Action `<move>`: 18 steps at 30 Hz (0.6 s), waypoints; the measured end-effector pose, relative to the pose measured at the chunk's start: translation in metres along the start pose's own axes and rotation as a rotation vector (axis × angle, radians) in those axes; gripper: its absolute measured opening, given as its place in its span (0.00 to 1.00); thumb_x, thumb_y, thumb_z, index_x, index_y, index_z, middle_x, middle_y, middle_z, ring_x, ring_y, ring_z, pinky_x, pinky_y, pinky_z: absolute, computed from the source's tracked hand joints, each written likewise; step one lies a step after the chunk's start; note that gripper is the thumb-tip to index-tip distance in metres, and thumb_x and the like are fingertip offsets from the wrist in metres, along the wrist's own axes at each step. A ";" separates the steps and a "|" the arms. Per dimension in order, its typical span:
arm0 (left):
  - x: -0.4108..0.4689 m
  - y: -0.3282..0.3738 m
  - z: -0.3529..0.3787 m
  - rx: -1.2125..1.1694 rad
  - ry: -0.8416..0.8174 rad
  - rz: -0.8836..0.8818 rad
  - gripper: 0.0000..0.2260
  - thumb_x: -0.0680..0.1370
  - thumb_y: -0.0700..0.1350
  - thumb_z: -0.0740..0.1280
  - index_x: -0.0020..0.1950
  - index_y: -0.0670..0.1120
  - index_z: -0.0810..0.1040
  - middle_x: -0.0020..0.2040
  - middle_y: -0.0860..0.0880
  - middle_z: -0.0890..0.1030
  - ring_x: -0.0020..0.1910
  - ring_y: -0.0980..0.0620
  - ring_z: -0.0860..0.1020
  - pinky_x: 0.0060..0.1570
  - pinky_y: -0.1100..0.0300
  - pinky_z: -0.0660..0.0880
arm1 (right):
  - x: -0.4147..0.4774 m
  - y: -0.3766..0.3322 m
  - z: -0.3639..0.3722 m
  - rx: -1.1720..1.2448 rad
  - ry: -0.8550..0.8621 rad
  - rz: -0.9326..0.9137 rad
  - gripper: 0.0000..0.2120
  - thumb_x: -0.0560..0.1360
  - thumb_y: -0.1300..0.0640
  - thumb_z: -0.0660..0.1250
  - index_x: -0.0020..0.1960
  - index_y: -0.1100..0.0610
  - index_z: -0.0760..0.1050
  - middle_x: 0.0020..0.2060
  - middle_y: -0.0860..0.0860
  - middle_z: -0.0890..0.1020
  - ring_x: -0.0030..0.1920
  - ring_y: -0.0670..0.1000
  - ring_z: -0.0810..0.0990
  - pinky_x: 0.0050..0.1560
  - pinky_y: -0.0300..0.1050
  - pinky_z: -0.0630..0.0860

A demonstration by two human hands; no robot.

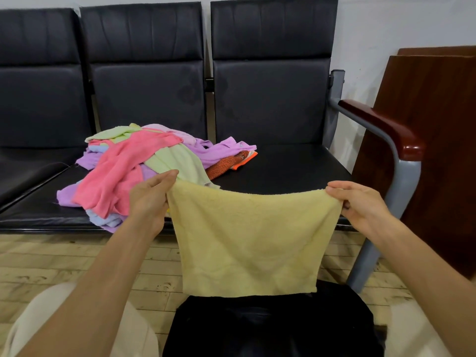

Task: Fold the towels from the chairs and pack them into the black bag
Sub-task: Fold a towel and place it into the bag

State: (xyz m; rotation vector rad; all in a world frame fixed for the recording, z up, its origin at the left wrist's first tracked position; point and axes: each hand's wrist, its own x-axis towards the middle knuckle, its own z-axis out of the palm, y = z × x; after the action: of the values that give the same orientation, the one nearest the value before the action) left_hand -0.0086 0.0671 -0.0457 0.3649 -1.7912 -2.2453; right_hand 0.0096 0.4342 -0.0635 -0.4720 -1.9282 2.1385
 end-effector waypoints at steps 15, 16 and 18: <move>-0.004 -0.003 -0.002 0.988 -0.002 0.536 0.11 0.76 0.40 0.69 0.57 0.40 0.82 0.53 0.39 0.83 0.45 0.42 0.80 0.45 0.59 0.71 | -0.008 -0.013 -0.002 -0.756 0.141 -0.548 0.12 0.71 0.60 0.74 0.55 0.58 0.83 0.49 0.52 0.83 0.42 0.42 0.76 0.50 0.42 0.74; -0.003 -0.004 -0.001 0.991 0.000 0.543 0.10 0.77 0.40 0.68 0.57 0.40 0.82 0.51 0.39 0.83 0.43 0.43 0.79 0.45 0.59 0.71 | -0.009 -0.013 -0.001 -0.804 0.160 -0.583 0.11 0.71 0.59 0.74 0.54 0.58 0.83 0.48 0.52 0.83 0.40 0.41 0.74 0.48 0.39 0.71; -0.002 -0.003 0.000 0.982 -0.012 0.567 0.09 0.77 0.40 0.67 0.55 0.39 0.82 0.50 0.40 0.83 0.41 0.48 0.77 0.44 0.59 0.71 | -0.009 -0.014 -0.002 -0.868 0.187 -0.623 0.10 0.72 0.57 0.74 0.51 0.59 0.84 0.44 0.51 0.81 0.39 0.41 0.71 0.43 0.34 0.67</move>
State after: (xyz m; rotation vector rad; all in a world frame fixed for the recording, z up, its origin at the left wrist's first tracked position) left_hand -0.0072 0.0686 -0.0488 -0.0178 -2.4805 -0.9026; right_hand 0.0178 0.4339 -0.0489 -0.1424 -2.3876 0.8084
